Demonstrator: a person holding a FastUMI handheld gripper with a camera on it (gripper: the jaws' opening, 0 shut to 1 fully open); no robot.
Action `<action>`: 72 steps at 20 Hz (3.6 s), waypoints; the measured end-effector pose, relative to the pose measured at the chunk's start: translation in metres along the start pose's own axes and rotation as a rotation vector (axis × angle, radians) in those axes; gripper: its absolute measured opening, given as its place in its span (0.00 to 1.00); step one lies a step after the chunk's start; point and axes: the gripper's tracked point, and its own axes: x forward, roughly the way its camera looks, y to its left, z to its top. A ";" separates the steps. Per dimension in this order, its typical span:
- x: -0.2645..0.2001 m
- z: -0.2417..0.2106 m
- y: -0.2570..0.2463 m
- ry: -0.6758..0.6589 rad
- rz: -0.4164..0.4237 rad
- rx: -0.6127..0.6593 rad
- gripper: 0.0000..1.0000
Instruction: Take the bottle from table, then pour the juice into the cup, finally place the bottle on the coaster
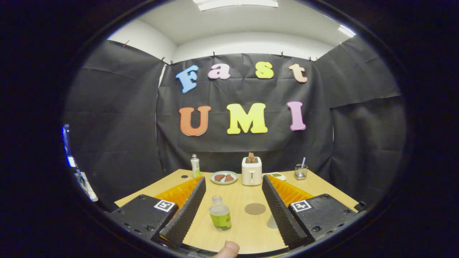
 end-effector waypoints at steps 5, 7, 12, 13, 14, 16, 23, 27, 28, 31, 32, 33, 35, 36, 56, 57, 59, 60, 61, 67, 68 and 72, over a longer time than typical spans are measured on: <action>-0.002 -0.002 -0.002 0.000 -0.012 0.007 1.00; -0.003 -0.001 -0.003 -0.004 -0.021 0.007 1.00; -0.003 -0.002 -0.005 -0.003 -0.027 0.002 1.00; -0.004 -0.002 -0.005 -0.003 -0.027 0.002 1.00; -0.005 -0.002 -0.004 -0.002 -0.029 0.001 1.00; -0.005 -0.003 -0.005 0.001 -0.029 0.003 1.00; -0.002 -0.007 0.000 0.008 -0.020 -0.012 1.00; -0.001 -0.008 0.003 0.006 -0.016 -0.001 1.00; 0.000 -0.009 0.003 0.008 -0.015 -0.001 1.00; 0.001 -0.011 0.001 0.009 -0.024 -0.002 1.00; 0.002 -0.012 0.002 0.012 -0.024 -0.003 1.00; 0.003 -0.013 0.003 0.012 -0.024 -0.005 1.00; 0.005 -0.015 0.005 0.016 -0.024 -0.011 1.00; 0.006 -0.016 0.006 0.019 -0.023 -0.014 1.00; 0.036 -0.074 0.015 0.087 -0.047 -0.028 1.00; 0.042 -0.086 0.016 0.104 -0.050 -0.029 1.00; 0.057 -0.107 0.020 0.139 -0.053 -0.030 1.00; 0.064 -0.116 0.020 0.150 -0.058 -0.030 1.00; 0.070 -0.124 0.021 0.157 -0.066 -0.034 1.00; 0.107 -0.165 0.029 0.188 -0.080 -0.058 1.00; 0.114 -0.171 0.029 0.191 -0.086 -0.050 1.00; 0.143 -0.184 0.033 0.153 -0.071 0.006 1.00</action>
